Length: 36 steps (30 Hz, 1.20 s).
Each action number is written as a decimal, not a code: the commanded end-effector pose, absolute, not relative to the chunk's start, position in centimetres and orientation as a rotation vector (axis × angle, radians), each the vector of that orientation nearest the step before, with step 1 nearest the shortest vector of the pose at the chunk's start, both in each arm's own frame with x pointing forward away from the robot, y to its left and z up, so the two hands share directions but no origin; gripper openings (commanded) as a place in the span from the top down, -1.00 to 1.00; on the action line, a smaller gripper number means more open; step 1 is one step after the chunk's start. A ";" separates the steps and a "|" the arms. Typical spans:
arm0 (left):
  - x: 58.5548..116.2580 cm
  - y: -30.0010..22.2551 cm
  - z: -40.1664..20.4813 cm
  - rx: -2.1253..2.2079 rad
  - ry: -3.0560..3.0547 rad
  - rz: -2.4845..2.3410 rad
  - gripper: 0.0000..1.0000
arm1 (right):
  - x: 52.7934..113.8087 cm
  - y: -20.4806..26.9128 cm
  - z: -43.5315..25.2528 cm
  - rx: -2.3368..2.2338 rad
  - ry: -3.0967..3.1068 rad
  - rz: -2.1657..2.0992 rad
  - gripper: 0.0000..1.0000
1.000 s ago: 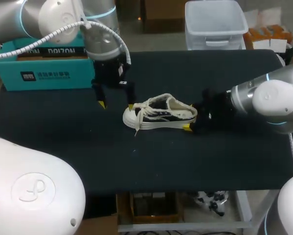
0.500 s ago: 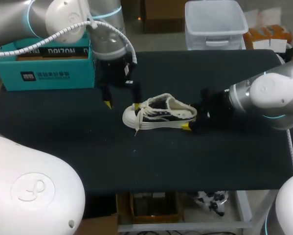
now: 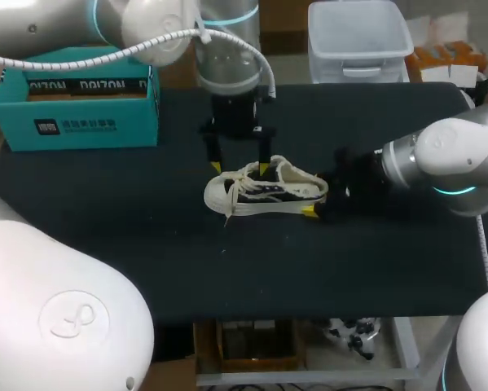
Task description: Open the shoe tongue, take the insole out of the shoe, put the insole back into the shoe, and pack the shoe into the shoebox
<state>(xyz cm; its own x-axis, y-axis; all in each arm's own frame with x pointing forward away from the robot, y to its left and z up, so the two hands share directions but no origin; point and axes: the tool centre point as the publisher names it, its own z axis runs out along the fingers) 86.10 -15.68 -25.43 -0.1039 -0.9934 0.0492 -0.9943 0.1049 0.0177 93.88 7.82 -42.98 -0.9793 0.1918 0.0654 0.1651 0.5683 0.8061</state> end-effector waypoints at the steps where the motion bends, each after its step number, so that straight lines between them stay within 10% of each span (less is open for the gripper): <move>1: 86.6 -18.1 -26.7 2.140 -2.333 -0.095 -0.40 | 93.8 7.9 -43.5 0.312 2.754 1.417 1.00; 31: 91.0 -21.0 -31.2 2.284 -2.263 -0.186 -0.20 | 93.8 7.9 -43.5 0.312 2.754 1.417 1.00; 35: 91.3 -21.0 -31.3 2.291 -2.253 -0.190 0.22 | 93.8 7.9 -43.5 0.312 2.754 1.417 1.00; 36: 91.3 -20.9 -31.3 2.293 -2.252 -0.189 0.64 | 93.8 7.9 -43.5 0.312 2.754 1.417 1.00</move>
<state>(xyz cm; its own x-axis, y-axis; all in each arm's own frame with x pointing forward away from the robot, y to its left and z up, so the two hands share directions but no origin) 91.05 -20.76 -31.12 0.0159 -0.9911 -0.1323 -0.9996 -0.0190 0.0221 93.87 7.81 -43.00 -0.9793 0.1921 0.0641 0.1641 0.5670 0.8072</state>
